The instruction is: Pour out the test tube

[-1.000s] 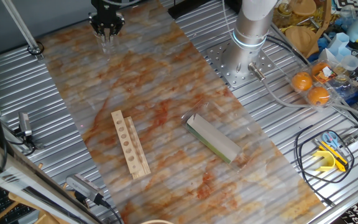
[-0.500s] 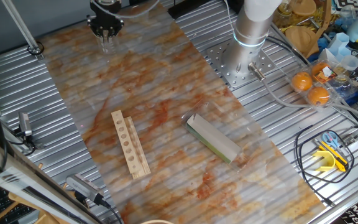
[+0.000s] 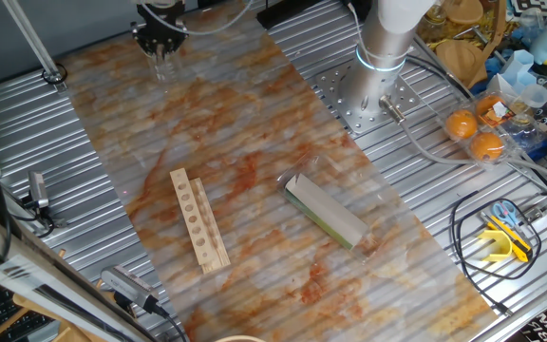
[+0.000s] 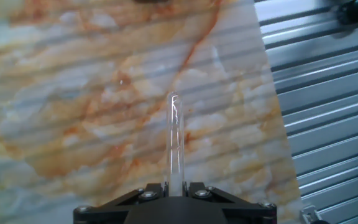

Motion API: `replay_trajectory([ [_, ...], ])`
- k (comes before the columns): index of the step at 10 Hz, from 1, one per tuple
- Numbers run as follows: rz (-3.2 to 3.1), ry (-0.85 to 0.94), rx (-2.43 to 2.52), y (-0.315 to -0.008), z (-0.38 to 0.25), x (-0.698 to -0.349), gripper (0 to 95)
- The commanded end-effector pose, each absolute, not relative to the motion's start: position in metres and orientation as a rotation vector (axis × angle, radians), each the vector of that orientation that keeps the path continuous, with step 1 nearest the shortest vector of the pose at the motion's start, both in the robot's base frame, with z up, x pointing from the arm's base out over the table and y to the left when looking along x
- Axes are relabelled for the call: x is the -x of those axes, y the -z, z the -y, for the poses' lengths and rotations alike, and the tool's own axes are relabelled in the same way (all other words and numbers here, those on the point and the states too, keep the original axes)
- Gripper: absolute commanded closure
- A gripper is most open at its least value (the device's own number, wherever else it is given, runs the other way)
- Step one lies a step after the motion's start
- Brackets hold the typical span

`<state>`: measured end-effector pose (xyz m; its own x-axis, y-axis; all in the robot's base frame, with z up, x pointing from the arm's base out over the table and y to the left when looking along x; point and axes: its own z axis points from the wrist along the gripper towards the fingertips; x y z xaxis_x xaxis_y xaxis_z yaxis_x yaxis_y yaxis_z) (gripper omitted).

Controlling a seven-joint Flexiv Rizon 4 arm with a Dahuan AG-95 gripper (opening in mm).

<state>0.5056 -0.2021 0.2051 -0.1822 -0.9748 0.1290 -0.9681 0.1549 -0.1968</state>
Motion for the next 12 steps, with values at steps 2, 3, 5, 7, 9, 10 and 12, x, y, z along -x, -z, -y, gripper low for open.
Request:
replay_trajectory([
  [2, -2.318, 0.367, 2.053, -0.2093, 0.2114, -0.5046, 95.0],
  [3, -2.308, 0.359, 2.058, -0.2101, 0.2131, -0.5044, 95.0],
  [5, -2.275, 0.363, 2.103, -0.2102, 0.2131, -0.5044, 95.0],
  [7, -2.271, 0.370, 2.110, -0.2103, 0.2130, -0.5043, 95.0],
  [9, -2.251, 0.386, 2.139, -0.2101, 0.2137, -0.5044, 95.0],
  [10, -2.224, 0.393, 2.174, -0.2097, 0.2154, -0.5046, 95.0],
  [12, -2.165, 0.425, 2.253, -0.2097, 0.2154, -0.5046, 95.0],
])
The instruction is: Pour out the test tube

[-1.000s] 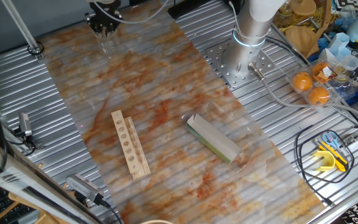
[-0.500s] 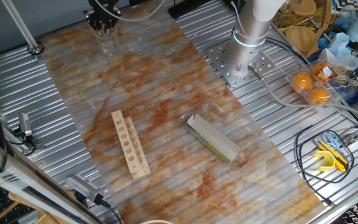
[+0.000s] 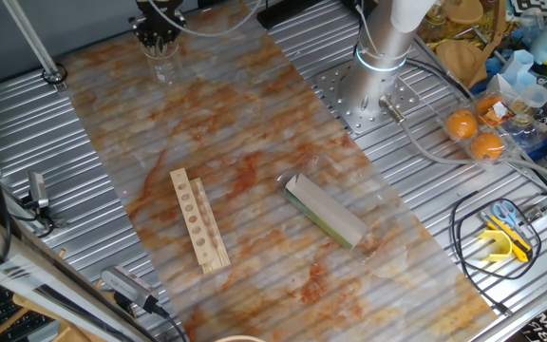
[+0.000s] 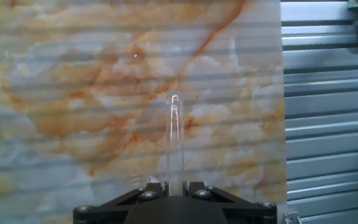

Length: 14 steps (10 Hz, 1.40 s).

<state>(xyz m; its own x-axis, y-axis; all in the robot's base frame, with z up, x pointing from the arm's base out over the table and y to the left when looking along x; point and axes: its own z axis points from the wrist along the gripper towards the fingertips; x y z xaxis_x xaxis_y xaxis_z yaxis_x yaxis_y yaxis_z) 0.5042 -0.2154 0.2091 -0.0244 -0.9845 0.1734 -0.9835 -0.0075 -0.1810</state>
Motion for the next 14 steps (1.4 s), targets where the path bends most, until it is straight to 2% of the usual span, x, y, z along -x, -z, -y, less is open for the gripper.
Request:
replay_trajectory([
  [1, -2.149, 0.430, 2.273, -0.210, 0.215, -0.505, 95.0],
  [6, -1.831, 0.640, 2.649, -0.210, 0.215, -0.505, 95.0],
  [10, -1.823, 0.690, 2.681, -0.211, 0.212, -0.506, 95.0],
  [14, -1.842, 0.742, 2.657, -0.216, 0.181, -0.512, 95.0],
])
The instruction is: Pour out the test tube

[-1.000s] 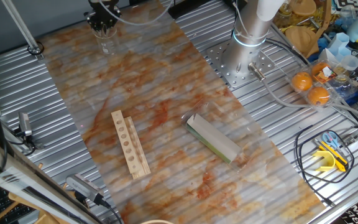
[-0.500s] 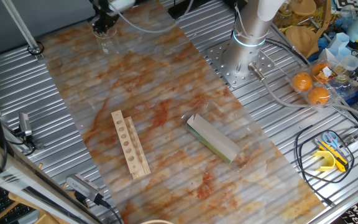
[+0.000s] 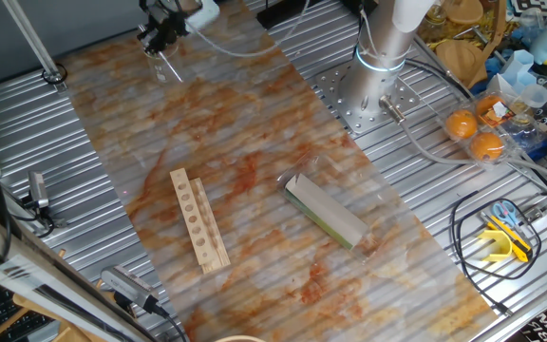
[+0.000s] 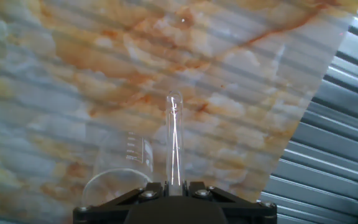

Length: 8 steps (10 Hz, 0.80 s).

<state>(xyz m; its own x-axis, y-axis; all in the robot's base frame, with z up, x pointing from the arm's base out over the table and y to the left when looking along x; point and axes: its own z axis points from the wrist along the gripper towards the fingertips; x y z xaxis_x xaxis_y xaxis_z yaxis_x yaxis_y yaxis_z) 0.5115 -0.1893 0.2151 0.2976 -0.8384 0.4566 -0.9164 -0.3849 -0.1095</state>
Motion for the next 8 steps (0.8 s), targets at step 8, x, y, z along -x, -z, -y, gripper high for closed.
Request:
replay_trajectory([
  [8, 1.513, -0.778, -2.395, -0.223, 0.150, -0.514, 95.0],
])
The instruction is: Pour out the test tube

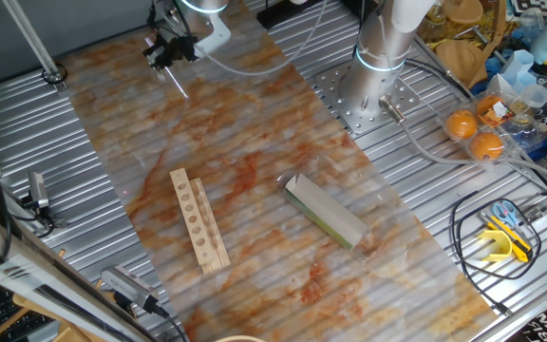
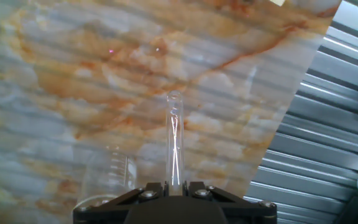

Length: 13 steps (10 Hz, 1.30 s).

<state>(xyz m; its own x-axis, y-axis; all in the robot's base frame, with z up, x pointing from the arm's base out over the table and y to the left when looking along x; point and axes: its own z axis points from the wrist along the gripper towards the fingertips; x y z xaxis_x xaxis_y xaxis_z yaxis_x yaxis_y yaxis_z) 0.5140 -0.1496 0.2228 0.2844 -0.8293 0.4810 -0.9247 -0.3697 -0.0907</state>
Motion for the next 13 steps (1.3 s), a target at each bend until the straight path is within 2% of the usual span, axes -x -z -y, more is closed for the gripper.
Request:
replay_trajectory([
  [1, 1.478, -0.798, -2.422, -0.223, 0.150, -0.514, 95.0],
  [6, 1.442, -0.767, -2.473, -0.224, 0.145, -0.516, 95.0],
  [13, 1.515, -0.783, -2.370, -0.235, 0.075, -0.536, 95.0],
])
